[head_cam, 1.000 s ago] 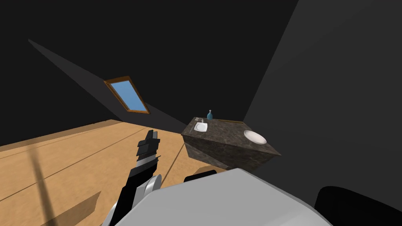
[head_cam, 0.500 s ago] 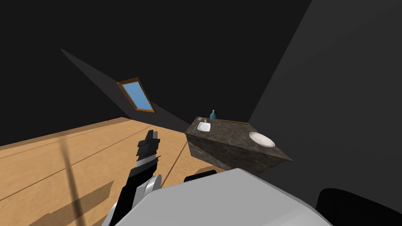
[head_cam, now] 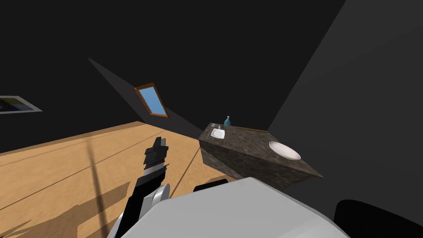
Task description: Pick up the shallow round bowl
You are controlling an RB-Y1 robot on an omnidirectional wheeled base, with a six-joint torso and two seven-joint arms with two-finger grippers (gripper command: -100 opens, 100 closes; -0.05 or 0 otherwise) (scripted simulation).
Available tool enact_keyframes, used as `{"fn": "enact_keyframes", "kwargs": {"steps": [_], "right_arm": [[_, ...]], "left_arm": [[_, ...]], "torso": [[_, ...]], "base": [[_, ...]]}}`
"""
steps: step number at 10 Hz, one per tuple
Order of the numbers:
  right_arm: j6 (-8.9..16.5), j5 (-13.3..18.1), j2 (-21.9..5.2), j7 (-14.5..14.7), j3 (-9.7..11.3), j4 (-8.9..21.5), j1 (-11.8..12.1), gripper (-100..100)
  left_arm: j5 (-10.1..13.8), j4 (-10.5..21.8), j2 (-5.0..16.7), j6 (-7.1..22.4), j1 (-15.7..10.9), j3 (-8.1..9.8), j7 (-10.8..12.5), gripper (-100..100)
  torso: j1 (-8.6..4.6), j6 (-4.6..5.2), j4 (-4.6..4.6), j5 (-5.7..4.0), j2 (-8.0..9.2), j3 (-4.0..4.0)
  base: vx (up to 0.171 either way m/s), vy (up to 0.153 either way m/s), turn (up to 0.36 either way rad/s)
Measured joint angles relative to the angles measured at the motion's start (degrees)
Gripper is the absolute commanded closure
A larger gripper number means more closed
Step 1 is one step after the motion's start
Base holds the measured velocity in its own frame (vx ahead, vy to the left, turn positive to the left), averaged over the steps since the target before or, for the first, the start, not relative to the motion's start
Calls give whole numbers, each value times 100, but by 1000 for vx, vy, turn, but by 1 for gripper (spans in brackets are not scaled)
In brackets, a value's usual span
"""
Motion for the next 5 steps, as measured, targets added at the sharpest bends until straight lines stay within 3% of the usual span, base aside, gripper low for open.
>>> {"fn": "enact_keyframes", "kwargs": {"steps": [2, 3, 5], "right_arm": [[50, 148, -336, 28, 15, 280, 335, -100], [15, 200, -393, 63, 40, 584, 309, -100], [111, 273, -699, 3, 41, 748, 541, -100]], "left_arm": [[0, 0, 0, 0, 0, -1, 0, 0], [0, 0, 0, 0, 0, 0, 0, 0], [0, 0, 0, 0, 0, 0, 0, 0]], "torso": [[11, -2, -1, 3, -2, -1], [7, 3, 0, 2, -1, -1], [3, 2, 0, 2, 0, 0]], "base": [[9, 61, 171], [4, 54, 176], [3, 34, 98]]}}
